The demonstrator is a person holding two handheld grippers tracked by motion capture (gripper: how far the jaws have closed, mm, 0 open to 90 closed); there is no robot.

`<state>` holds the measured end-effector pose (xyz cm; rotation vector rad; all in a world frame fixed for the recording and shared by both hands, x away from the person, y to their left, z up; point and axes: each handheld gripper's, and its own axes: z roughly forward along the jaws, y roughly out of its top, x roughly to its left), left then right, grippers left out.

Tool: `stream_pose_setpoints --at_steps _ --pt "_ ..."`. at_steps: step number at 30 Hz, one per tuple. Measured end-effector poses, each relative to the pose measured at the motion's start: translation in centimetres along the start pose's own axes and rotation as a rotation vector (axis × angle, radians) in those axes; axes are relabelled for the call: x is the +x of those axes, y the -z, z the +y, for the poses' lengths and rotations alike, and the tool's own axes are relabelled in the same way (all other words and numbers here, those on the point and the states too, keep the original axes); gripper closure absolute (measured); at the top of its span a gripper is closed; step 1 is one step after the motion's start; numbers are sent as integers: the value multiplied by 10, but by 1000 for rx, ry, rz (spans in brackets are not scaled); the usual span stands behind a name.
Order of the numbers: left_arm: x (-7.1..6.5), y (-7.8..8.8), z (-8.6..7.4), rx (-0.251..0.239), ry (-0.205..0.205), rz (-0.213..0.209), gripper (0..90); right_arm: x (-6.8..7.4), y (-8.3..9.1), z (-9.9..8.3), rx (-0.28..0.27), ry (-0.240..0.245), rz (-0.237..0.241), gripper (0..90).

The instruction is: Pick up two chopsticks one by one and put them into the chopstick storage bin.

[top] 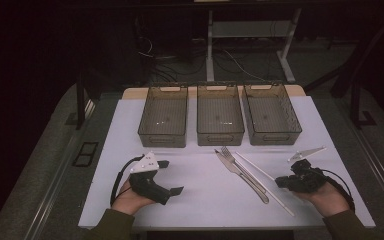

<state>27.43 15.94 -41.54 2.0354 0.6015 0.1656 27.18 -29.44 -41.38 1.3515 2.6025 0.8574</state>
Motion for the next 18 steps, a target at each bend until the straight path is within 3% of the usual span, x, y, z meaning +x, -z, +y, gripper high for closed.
stream_pose_setpoints --at_steps 11,18 --pt "1 0 0 0 0 1 0 -5 20 2 -83 -11 29 845" --pt "0 1 0 -4 -1 2 0 -1 29 8 -123 21 54 844"
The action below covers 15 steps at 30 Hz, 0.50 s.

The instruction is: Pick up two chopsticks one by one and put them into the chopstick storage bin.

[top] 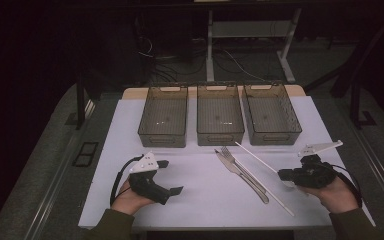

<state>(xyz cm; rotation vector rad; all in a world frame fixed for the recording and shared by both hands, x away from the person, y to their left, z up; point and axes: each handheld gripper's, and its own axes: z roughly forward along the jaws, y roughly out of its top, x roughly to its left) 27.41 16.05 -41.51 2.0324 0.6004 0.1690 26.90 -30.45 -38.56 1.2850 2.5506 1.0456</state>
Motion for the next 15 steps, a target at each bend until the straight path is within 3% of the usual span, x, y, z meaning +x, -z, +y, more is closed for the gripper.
stream_pose_setpoints --at_steps 9,15 --pt "1 0 0 -1 6 6 0 5 1 25 -38 40 10 844" --pt "1 -2 0 1 3 4 0 8 -10 44 -54 56 14 844"
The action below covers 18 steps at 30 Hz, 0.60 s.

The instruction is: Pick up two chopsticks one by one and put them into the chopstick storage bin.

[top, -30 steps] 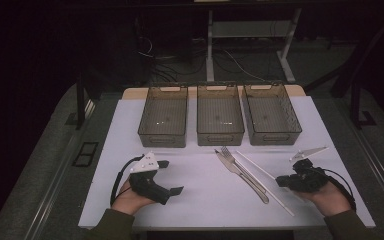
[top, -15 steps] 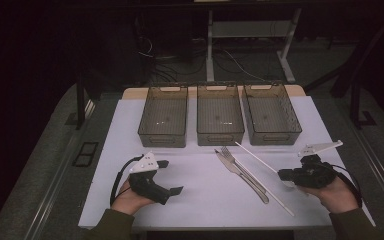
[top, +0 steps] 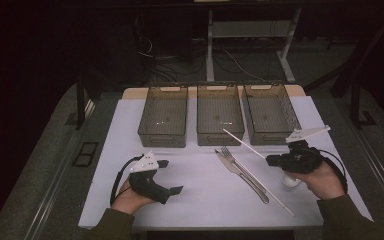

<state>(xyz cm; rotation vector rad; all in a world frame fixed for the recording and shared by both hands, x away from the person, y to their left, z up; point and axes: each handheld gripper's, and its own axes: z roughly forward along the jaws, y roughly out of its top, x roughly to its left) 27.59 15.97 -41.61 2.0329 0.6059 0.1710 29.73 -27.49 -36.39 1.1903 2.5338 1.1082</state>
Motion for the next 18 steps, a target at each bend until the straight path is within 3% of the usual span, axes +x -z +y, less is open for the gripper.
stream_pose_setpoints --at_steps 18 --pt "-1 0 0 -9 5 -6 0 11 -51 68 -35 26 24 844"
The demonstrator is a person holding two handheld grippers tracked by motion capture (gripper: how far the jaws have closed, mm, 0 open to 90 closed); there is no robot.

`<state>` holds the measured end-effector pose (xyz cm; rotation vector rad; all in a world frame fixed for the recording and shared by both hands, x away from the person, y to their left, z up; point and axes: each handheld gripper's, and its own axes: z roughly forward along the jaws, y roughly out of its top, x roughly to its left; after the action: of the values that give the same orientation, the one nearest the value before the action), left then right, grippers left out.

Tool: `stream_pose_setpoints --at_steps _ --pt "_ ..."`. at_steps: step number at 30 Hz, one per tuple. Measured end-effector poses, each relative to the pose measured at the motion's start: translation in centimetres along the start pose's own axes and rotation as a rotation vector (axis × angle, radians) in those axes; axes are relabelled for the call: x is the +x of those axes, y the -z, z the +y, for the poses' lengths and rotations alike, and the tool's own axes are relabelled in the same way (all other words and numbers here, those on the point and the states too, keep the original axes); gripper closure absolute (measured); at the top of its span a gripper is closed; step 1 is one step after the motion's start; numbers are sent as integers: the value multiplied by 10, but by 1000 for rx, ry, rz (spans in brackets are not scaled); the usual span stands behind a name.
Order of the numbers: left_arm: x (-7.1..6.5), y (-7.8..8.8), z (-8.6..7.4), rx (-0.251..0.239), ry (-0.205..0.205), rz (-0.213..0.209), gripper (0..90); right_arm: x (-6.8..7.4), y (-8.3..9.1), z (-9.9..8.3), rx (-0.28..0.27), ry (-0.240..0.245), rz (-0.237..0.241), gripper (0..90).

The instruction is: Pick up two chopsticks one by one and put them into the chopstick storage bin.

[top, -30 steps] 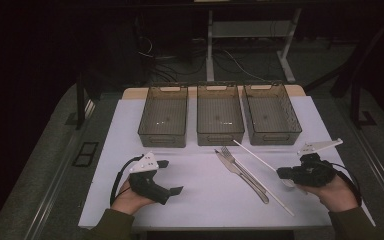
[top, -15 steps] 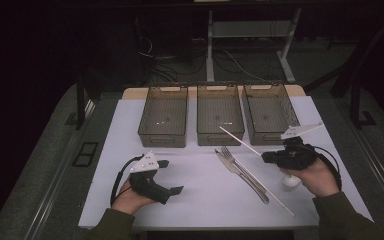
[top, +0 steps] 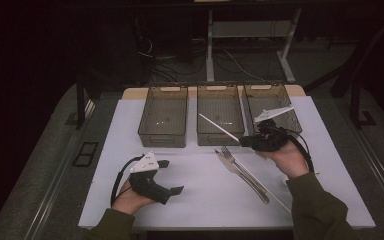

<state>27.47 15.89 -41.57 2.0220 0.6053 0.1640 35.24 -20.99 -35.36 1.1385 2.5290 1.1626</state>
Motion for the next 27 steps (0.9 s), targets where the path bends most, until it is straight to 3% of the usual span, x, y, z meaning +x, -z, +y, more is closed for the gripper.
stream_pose_setpoints --at_steps 11,18,27 --pt "0 -1 0 -2 -1 -2 0 13 -44 42 20 -10 -9 844" --pt "-1 -1 1 -6 -9 -5 0 22 -63 64 29 -14 -13 844" --pt "-2 0 1 -12 -10 -11 0 37 -95 99 57 12 -27 843"
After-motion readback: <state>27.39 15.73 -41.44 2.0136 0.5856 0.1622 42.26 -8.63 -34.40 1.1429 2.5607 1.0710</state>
